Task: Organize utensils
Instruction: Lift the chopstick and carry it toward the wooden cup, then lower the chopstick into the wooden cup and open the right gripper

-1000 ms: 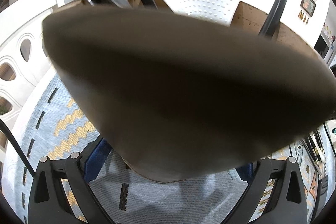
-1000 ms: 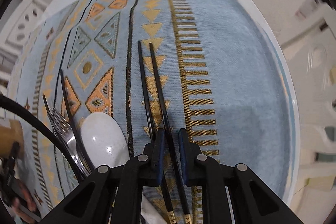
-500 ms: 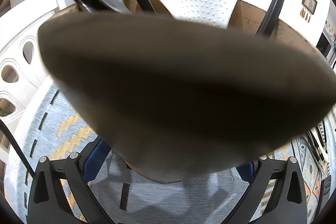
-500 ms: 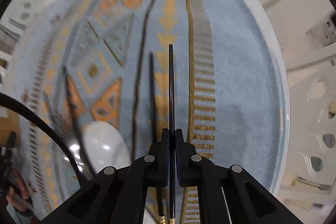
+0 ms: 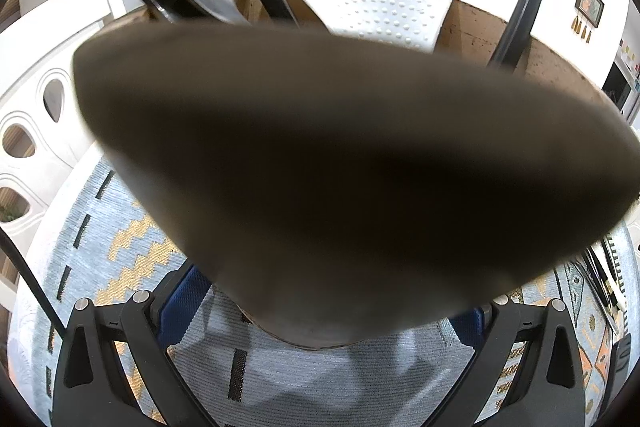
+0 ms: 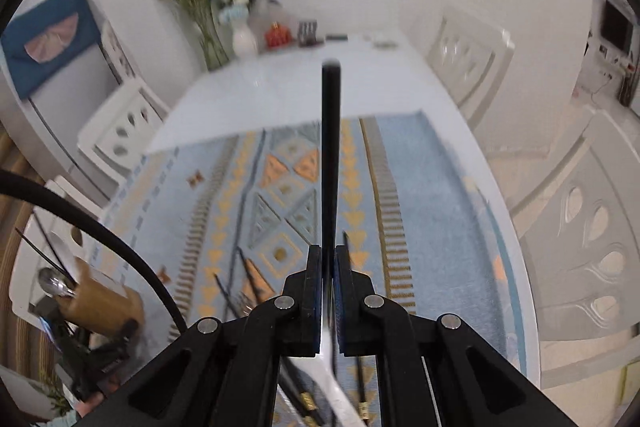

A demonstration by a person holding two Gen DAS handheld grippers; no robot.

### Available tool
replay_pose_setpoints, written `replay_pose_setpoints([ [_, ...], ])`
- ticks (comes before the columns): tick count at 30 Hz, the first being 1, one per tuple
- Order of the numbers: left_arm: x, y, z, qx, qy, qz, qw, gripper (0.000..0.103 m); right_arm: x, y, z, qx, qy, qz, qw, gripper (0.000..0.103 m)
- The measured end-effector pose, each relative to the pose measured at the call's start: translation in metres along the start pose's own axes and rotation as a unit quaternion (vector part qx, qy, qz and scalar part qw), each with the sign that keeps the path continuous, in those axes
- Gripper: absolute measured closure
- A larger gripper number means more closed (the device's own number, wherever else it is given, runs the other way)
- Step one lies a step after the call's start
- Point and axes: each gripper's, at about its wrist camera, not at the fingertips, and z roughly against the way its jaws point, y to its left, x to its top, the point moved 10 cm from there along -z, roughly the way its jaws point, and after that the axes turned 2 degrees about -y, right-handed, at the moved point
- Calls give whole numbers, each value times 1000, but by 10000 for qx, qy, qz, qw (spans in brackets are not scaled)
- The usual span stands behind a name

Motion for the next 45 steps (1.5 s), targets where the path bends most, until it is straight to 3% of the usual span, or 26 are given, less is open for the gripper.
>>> replay_pose_setpoints([
  [8, 0, 0, 0, -3, 0, 2, 10000, 0, 20, 50, 40, 321, -602, -206, 9975, 98],
  [14, 0, 0, -1, -34, 5, 23, 10000, 0, 34, 113, 76, 718, -953, 48, 9928, 98],
  [20, -2, 6, -2, -69, 11, 48, 10000, 0, 55, 185, 121, 1232, -1470, 442, 9804, 98],
  [26, -3, 15, -3, -118, 23, 78, 9999, 1, 68, 247, 142, 1749, -1722, 718, 9667, 98],
  [33, -3, 19, -5, -137, 27, 97, 9999, 1, 56, 299, 126, 2125, -1466, 913, 9618, 98],
  [45, -4, 25, -9, -162, 35, 120, 9998, 1, 12, 331, 59, 1987, -607, 1298, 9695, 98],
])
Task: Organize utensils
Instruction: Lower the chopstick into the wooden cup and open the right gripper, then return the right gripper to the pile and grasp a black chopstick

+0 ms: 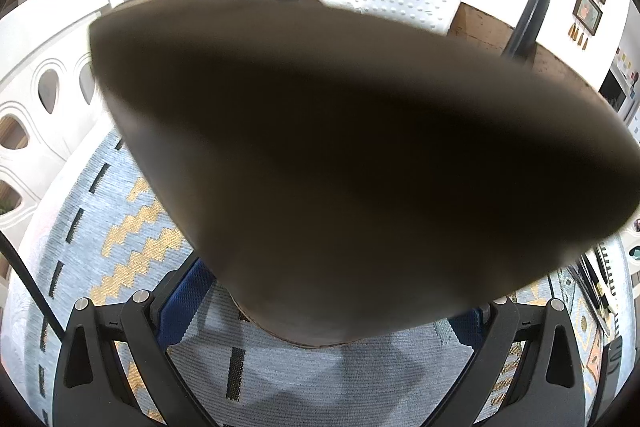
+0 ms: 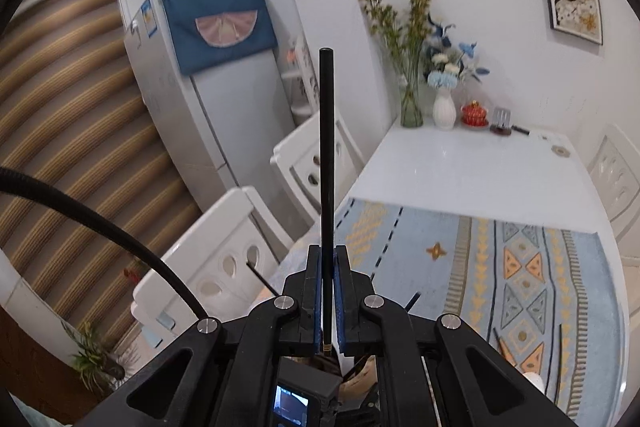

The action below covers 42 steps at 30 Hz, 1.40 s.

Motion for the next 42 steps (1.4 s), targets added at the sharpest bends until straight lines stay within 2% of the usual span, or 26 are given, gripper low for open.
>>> replay_pose_setpoints([
  [13, -1, 1, 0, 1, -2, -1, 10000, 1, -25, -20, -26, -477, 437, -231, 9976, 98],
  [19, -1, 0, 1, 0, -3, -2, 10000, 1, -33, -15, -34, -408, 732, -227, 9962, 97],
  [20, -1, 0, 1, 0, -7, -1, 10000, 1, -35, -15, -36, -420, 839, -231, 9953, 95],
  [22, -1, 1, 0, -3, -1, 3, 10000, 1, -36, -16, -37, -410, 1008, -312, 9936, 77],
  [25, -1, 4, -1, -3, 1, 3, 10000, 1, -27, -19, -27, -350, 713, -462, 9958, 71],
  [30, -1, 6, -3, 1, 1, 1, 10000, 1, -15, -29, -9, -328, 366, -689, 9964, 70],
  [37, -2, 5, -2, -3, 1, 4, 10000, 1, -11, -41, 6, -464, 193, -788, 9956, 62],
  [42, -2, 6, -3, -3, 0, 4, 10000, 1, -7, -70, 26, -856, 16, -911, 9922, 60],
])
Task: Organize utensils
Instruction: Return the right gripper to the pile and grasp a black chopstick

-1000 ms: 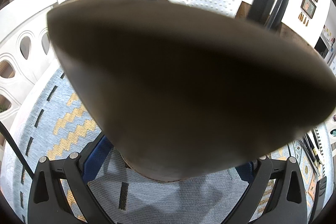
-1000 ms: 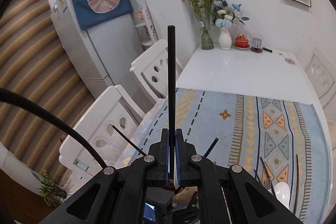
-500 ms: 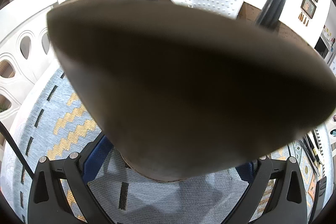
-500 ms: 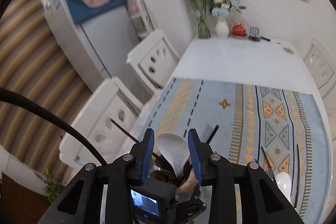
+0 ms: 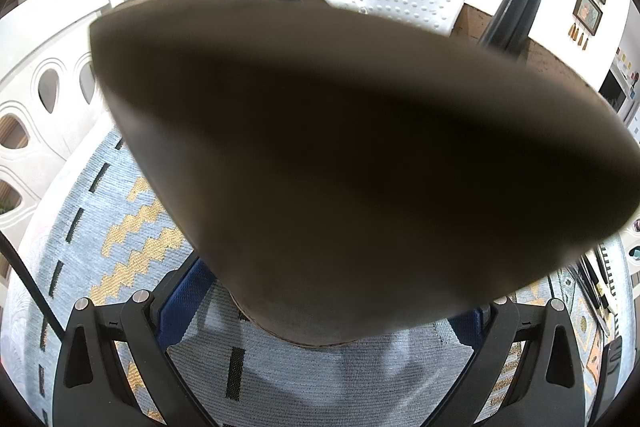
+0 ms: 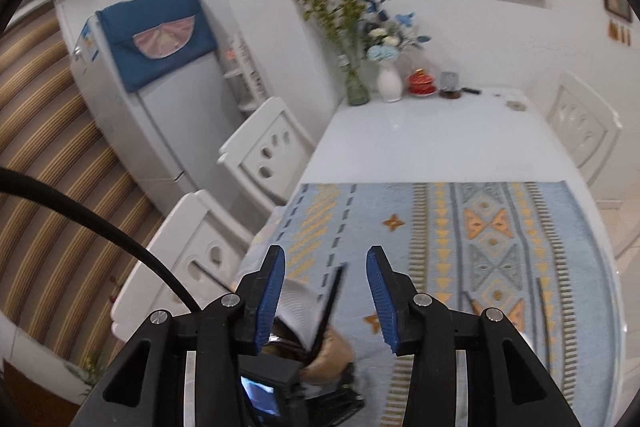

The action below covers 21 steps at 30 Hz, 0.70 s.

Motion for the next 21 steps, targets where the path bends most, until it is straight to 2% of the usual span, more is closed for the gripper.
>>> replay_pose_setpoints([
  [3, 0, 0, 0, 1, 0, -1, 10000, 1, 5, -35, 10, -172, -131, -429, 9988, 54],
  [10, 0, 1, 0, -9, 4, 8, 10000, 1, -7, -125, 26, -629, -90, -1383, 9883, 54],
  [15, 0, 2, 0, -10, 5, 9, 10000, 1, -33, -177, 32, -1130, 127, -1622, 9802, 54],
  [21, 0, 1, 0, -10, 4, 9, 10000, 1, -65, -232, 22, -1426, 590, -1997, 9676, 55],
])
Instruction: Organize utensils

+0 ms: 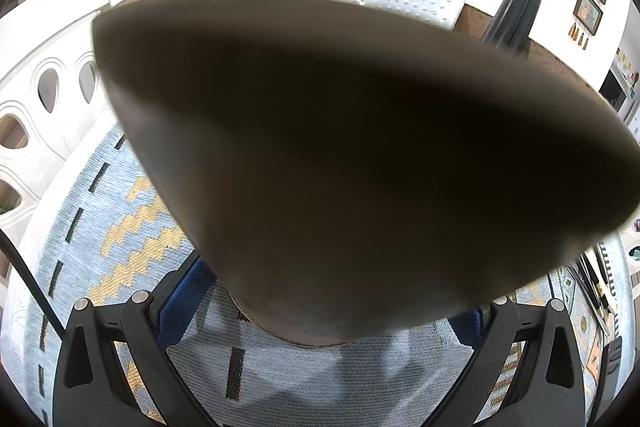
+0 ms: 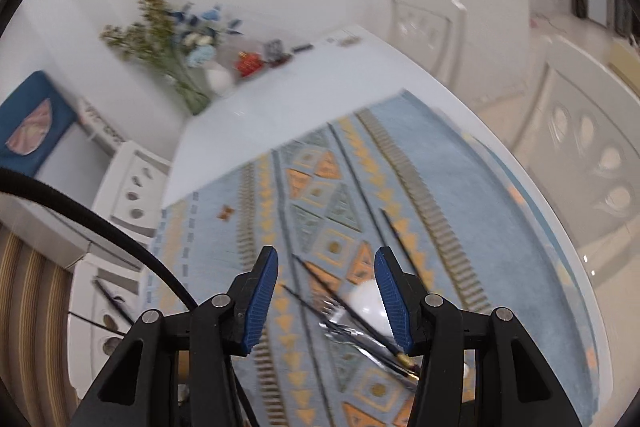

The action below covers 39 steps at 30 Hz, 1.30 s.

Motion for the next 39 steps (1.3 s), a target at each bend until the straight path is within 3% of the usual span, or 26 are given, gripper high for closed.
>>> replay_pose_setpoints([
  [6, 0, 0, 0, 0, 0, -1, 10000, 1, -15, -43, -54, -585, 693, 131, 9958, 61],
  [9, 0, 0, 0, 0, 2, 4, 10000, 1, -30, -62, -88, -919, 1150, 384, 9884, 74],
  [18, 2, 2, -4, 40, 5, 2, 10000, 0, -56, -92, -146, -1001, 1919, 445, 9753, 75],
  [26, 4, 1, -1, 75, -2, -22, 10000, 0, -51, -81, -150, -1276, 1901, 1193, 9661, 78],
  [31, 5, -2, -3, 100, -5, -36, 9999, 0, -49, -76, -149, -1256, 1861, 1534, 9623, 96],
  [39, 6, -4, -2, 106, -5, -41, 9999, 0, -40, -74, -147, -761, 1601, 1406, 9741, 96],
])
